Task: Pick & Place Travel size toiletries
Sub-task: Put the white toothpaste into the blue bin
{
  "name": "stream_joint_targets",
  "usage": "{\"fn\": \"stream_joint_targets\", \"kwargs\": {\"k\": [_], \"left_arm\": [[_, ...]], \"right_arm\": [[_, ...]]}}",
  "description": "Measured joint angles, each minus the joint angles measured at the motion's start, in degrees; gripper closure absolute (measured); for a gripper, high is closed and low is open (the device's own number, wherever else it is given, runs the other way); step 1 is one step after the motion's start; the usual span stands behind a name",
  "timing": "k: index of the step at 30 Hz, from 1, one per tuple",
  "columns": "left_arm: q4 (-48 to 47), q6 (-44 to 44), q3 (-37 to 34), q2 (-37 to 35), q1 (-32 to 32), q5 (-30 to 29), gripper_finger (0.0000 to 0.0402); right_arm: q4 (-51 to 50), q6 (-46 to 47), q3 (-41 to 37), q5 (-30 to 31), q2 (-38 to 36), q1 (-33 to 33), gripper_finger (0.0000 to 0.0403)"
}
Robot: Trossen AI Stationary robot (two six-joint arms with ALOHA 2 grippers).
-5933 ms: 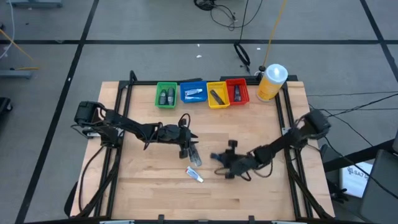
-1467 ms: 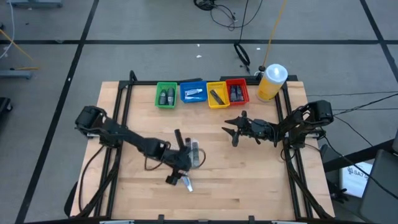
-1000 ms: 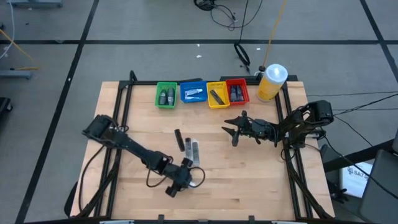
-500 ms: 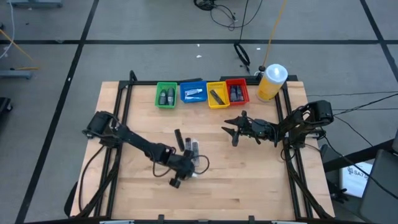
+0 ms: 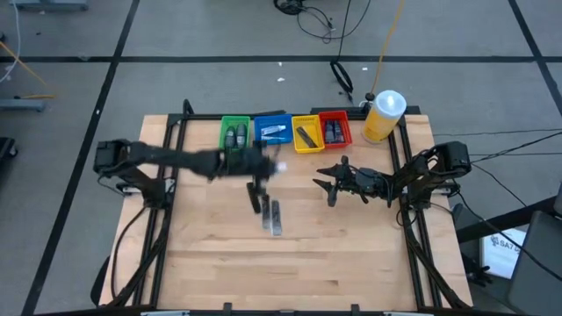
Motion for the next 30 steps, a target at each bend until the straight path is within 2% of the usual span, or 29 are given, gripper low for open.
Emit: {"fn": "stream_joint_targets", "kwargs": {"k": [3, 6, 10, 15, 20, 30], "left_arm": [[6.0, 3.9, 0.0, 1.9, 10.3, 6.4, 0.0340], [14.8, 3.7, 0.2, 5.6, 18.8, 13.5, 0.0345], [12.2, 2.0, 6.2, 13.5, 25.4, 17.4, 0.0345], [0.7, 6.6, 17.8, 23.3, 28.1, 15.5, 0.0345], [-9.2, 10.4, 26.2, 29.2, 28.7, 14.5, 0.0334], [-10.8, 12.0, 27.5, 31.3, 28.7, 14.4, 0.0320]], "right_arm": [[0.0, -0.4, 0.0, 0.1, 0.0, 0.0, 0.0232], [0.0, -1.0, 0.0, 0.2, 0.0, -0.1, 0.0232], [0.0, -1.7, 0.0, 0.5, 0.0, -0.2, 0.0232], [-0.6, -1.9, 0.0, 1.8, 0.0, -0.5, 0.0232], [-1.2, -1.8, 0.0, 1.7, 0.0, -0.5, 0.0232], [-2.0, -1.5, 0.0, 1.7, 0.0, -0.5, 0.0232]]}}
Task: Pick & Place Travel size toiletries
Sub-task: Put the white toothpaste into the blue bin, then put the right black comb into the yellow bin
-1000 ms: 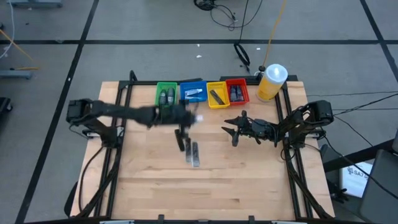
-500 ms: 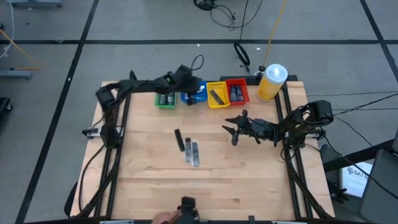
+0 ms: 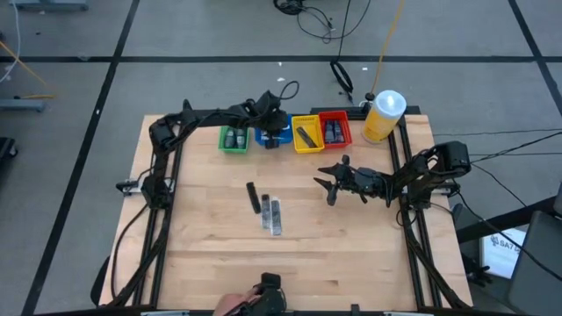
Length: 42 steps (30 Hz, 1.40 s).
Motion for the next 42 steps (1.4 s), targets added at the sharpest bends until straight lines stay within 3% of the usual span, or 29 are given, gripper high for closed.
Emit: {"fn": "stream_joint_targets", "kwargs": {"k": [5, 11, 20, 27, 30, 36, 42], "left_arm": [[-0.5, 0.6, 0.0, 0.0, 0.1, 1.7, 0.0303], [-0.9, 0.4, 0.0, 0.0, 0.3, 1.3, 0.0244], [-5.8, -1.7, 0.7, -6.1, -1.5, -7.1, 0.0187], [-22.3, -6.2, 0.6, -15.7, -7.0, 2.9, 0.0199], [-24.6, -9.2, -3.2, -19.2, -11.0, 7.4, 0.0209], [-13.2, -20.8, -18.8, -24.2, -21.7, 8.9, 0.0233], [3.8, -33.1, -28.8, -21.5, -32.4, 7.4, 0.0268]], "right_arm": [[0.0, 0.0, 0.0, 0.0, 0.0, 0.0, 0.0232], [0.0, 0.2, 0.0, 0.0, 0.0, 0.0, 0.0232], [0.0, 0.2, 0.0, -0.2, 0.0, 0.1, 0.0232], [-0.3, 1.7, 0.0, -0.3, 0.0, 0.2, 0.0232], [-0.9, 1.7, 0.0, -0.4, 0.0, 0.8, 0.0232], [-0.8, 2.2, 0.0, -0.4, 0.0, 0.9, 0.0232], [1.0, 2.2, 0.0, -0.4, 0.0, 0.9, 0.0232]]}}
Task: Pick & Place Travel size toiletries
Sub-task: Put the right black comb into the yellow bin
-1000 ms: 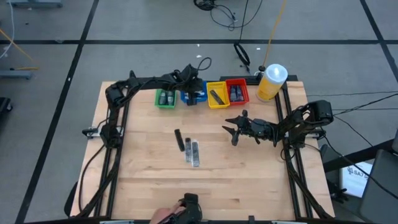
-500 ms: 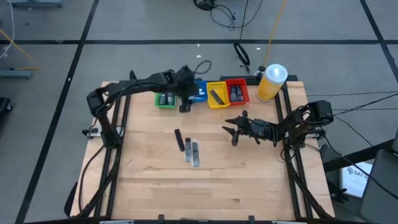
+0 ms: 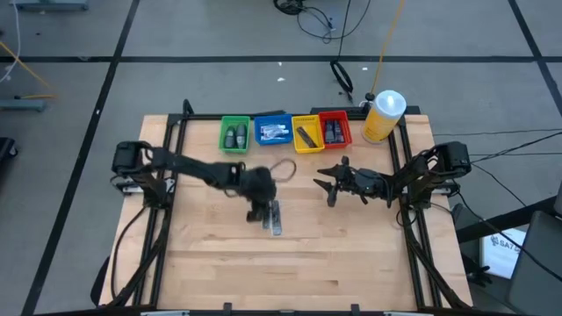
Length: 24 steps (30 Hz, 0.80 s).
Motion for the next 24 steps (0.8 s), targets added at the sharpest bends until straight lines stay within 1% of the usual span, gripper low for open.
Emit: {"fn": "stream_joint_targets", "kwargs": {"k": [2, 4, 9, 12, 14, 17, 19, 22, 24], "left_arm": [[0.1, -1.0, -0.1, 1.8, -2.6, -2.7, 0.0284], [2.3, -1.8, 0.1, 3.8, -4.2, -4.8, 0.0301], [10.2, -1.9, 0.2, 9.7, -5.4, -4.6, 0.0350], [18.4, -0.9, 0.4, 13.2, -5.1, -4.7, 0.0379], [26.7, -0.6, 0.2, 15.5, -4.3, -5.3, 0.0395], [40.0, -2.1, 0.5, 17.9, -2.9, -6.0, 0.0393], [44.8, -1.9, 1.9, 17.5, -2.3, -6.1, 0.0385], [43.3, 0.0, 3.2, 15.4, -1.7, -6.4, 0.0377], [40.3, 0.5, 3.9, 14.2, -1.1, -7.5, 0.0377]], "right_arm": [[1.2, -0.2, 0.0, 0.0, 0.0, 0.0, 0.0232], [2.1, -0.3, 0.0, 0.0, 0.0, 0.0, 0.0232], [2.5, -0.6, 0.0, 0.0, 0.0, 0.0, 0.0232], [2.7, -0.6, 0.0, 0.0, 0.0, 0.0, 0.0232], [2.7, -0.6, 0.0, 0.0, 0.0, 0.0, 0.0232], [2.6, -0.6, 0.0, 0.0, 0.0, 0.0, 0.0232], [2.1, -0.7, 0.0, 0.0, 0.0, 0.0, 0.0232], [1.3, -0.7, 0.0, -0.8, 0.0, 0.0, 0.0232], [-0.7, -1.1, 0.0, -6.4, 0.0, -0.1, 0.0232]]}}
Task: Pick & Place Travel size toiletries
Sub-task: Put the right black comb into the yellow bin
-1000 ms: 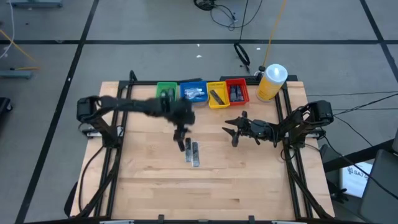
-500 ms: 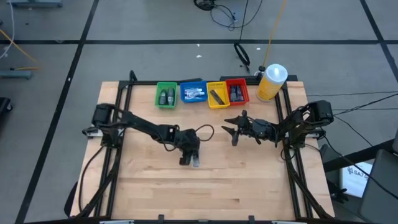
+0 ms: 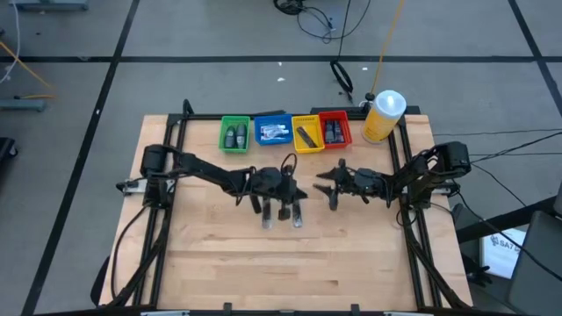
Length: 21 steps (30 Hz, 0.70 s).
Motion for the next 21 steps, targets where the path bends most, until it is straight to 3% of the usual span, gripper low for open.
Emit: {"fn": "stream_joint_targets", "kwargs": {"k": [3, 5, 8, 13, 21], "left_arm": [[-3.2, -0.5, 1.3, -0.8, 1.8, -0.7, 0.0381], [-4.6, -1.6, 1.2, -0.6, 3.1, -0.8, 0.0389], [-7.1, -2.5, 1.2, 0.8, 4.7, -0.3, 0.0399], [-11.1, -2.3, 1.1, 1.9, 6.3, 0.9, 0.0386], [-11.6, -2.5, 1.2, 4.9, 6.5, 1.4, 0.0397]], "right_arm": [[-4.2, -1.5, 1.3, -11.5, 0.0, 0.5, 0.0232], [-9.6, -3.5, 4.1, -14.7, 0.0, 2.1, 0.0232], [-19.5, -9.6, 9.6, -14.1, 0.6, 6.4, 0.0232], [-27.4, -19.2, 16.3, -11.3, 1.6, 13.0, 0.0221], [-43.5, -27.2, 21.2, -3.6, 1.1, 17.5, 0.0151]]}}
